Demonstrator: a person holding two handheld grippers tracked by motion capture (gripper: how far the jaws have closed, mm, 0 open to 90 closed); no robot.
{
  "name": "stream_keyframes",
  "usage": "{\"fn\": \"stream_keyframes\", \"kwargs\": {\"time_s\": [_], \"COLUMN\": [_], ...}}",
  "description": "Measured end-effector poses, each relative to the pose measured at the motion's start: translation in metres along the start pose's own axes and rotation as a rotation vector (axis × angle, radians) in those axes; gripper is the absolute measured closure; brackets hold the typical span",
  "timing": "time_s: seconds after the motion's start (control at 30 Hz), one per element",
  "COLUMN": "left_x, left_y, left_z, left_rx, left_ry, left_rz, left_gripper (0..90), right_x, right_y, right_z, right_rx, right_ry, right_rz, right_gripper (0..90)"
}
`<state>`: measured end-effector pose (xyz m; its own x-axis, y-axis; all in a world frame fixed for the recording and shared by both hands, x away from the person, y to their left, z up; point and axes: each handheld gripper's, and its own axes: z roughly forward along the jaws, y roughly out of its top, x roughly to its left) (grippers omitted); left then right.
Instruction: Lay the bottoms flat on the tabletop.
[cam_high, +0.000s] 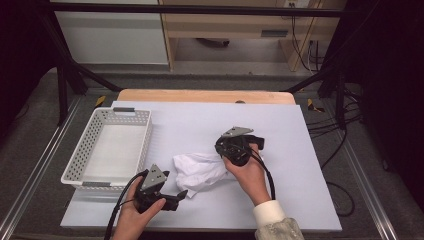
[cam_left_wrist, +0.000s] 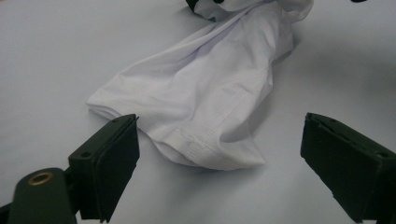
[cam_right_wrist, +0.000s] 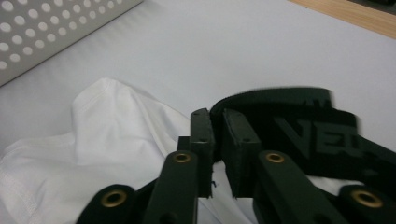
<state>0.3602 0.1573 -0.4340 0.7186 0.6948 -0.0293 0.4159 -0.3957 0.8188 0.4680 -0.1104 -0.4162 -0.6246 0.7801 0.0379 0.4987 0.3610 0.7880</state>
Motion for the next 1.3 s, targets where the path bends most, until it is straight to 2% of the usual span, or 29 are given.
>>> {"fn": "stream_keyframes", "kwargs": {"time_s": [0.07, 0.1, 0.17, 0.33, 0.4, 0.5, 0.63, 0.73, 0.87, 0.93, 1.0, 1.07, 1.17, 1.3], "left_x": [0.001, 0.001, 0.001, -0.001, -0.002, -0.001, 0.001, 0.0, -0.001, -0.001, -0.001, -0.001, -0.001, -0.001], "left_y": [0.0, 0.0, 0.0, 0.0, 0.0, 0.0, -0.001, 0.0, -0.001, -0.001, -0.001, -0.001, -0.001, -0.001], "left_z": [-0.001, -0.001, -0.001, 0.001, 0.001, 0.001, 0.0, 0.0, 0.001, 0.002, 0.001, 0.001, 0.0, 0.0], "left_rx": [-0.001, -0.001, -0.002, 0.002, 0.006, 0.006, 0.007, 0.003, 0.008, 0.01, 0.008, 0.007, 0.006, 0.005], "left_ry": [0.002, 0.003, 0.007, 0.005, 0.004, 0.002, 0.007, 0.008, 0.005, 0.003, 0.006, 0.006, 0.007, 0.007], "left_rz": [-0.004, -0.004, -0.005, 0.002, 0.005, 0.003, 0.003, 0.005, 0.009, 0.01, 0.009, 0.007, 0.007, 0.007], "left_gripper": [11.1, 11.1, 11.1, 11.1, 11.1, 11.1, 11.1, 11.1, 11.0, 11.0, 11.0, 11.0, 11.1, 11.0], "right_x": [0.004, 0.006, 0.009, 0.015, 0.016, 0.013, 0.012, 0.011, 0.01, 0.007, 0.003, -0.001, -0.005, -0.013], "right_y": [-0.001, -0.001, -0.004, -0.024, -0.036, -0.062, -0.077, -0.08, -0.084, -0.086, -0.088, -0.089, -0.092, -0.098], "right_z": [-0.006, -0.012, -0.022, -0.041, -0.044, -0.044, -0.035, -0.025, -0.019, -0.021, -0.024, -0.028, -0.036, -0.051], "right_rx": [-0.009, -0.007, -0.026, -0.036, -0.034, -0.036, 0.036, 0.058, 0.097, 0.094, 0.082, 0.08, 0.082, 0.108], "right_ry": [-0.018, -0.042, -0.056, -0.055, -0.071, -0.104, -0.104, -0.121, -0.151, -0.136, -0.117, -0.094, -0.085, -0.077], "right_rz": [-0.008, -0.022, -0.038, -0.038, -0.041, -0.018, -0.002, 0.012, 0.017, 0.03, 0.053, 0.073, 0.083, 0.069], "right_gripper": [56.3, 53.0, 48.3, 43.0, 40.8, 38.1, 34.9, 42.1, 61.8, 74.6, 81.9, 83.8, 84.4, 84.4]}}
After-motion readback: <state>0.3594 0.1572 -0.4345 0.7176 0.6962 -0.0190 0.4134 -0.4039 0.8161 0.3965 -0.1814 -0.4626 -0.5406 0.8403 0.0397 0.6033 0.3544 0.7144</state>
